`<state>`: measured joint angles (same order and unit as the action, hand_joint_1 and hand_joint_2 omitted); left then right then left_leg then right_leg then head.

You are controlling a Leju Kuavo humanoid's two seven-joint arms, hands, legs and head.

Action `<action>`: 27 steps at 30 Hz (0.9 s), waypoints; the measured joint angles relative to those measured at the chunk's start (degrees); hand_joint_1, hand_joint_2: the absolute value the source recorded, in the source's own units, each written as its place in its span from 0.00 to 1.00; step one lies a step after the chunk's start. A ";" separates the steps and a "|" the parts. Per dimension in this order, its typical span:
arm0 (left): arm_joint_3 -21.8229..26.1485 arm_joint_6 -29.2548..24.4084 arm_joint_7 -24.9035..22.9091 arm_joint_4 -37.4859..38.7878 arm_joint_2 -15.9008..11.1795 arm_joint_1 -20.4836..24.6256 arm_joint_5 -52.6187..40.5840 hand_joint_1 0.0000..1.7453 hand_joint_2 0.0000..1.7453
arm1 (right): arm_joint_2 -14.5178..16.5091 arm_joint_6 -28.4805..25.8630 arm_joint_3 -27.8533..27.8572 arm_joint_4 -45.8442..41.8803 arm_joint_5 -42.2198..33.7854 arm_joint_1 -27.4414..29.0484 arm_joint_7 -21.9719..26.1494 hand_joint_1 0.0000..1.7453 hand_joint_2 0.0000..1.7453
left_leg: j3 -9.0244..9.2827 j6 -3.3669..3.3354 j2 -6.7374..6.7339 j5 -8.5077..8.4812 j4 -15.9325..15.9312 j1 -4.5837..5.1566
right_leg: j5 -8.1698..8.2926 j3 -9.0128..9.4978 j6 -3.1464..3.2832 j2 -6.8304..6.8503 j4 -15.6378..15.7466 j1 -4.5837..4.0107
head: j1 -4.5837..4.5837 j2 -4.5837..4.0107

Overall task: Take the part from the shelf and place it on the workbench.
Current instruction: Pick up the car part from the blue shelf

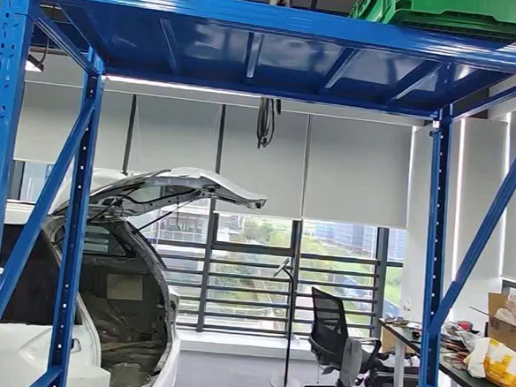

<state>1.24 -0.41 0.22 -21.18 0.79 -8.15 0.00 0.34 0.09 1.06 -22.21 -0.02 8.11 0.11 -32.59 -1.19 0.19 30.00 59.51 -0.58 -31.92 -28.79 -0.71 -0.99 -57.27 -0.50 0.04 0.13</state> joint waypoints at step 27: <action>18.41 -1.34 23.45 6.25 1.04 10.01 -10.69 0.00 0.00 | 1.37 4.62 19.89 8.13 -1.08 -9.65 15.64 0.00 0.00 | 0.10 0.00 0.00 -0.01 0.01 0.00 | 0.01 0.11 0.00 0.00 -0.01 0.00 | 0.00 0.00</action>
<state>19.64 -1.74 23.67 -14.93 1.83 1.86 -10.69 1.70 4.71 20.95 -14.08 -1.10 -1.54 15.75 -32.49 -1.19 0.20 29.99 59.51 -0.58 -31.91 -28.69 -0.71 -0.99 -57.28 -0.50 0.04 0.13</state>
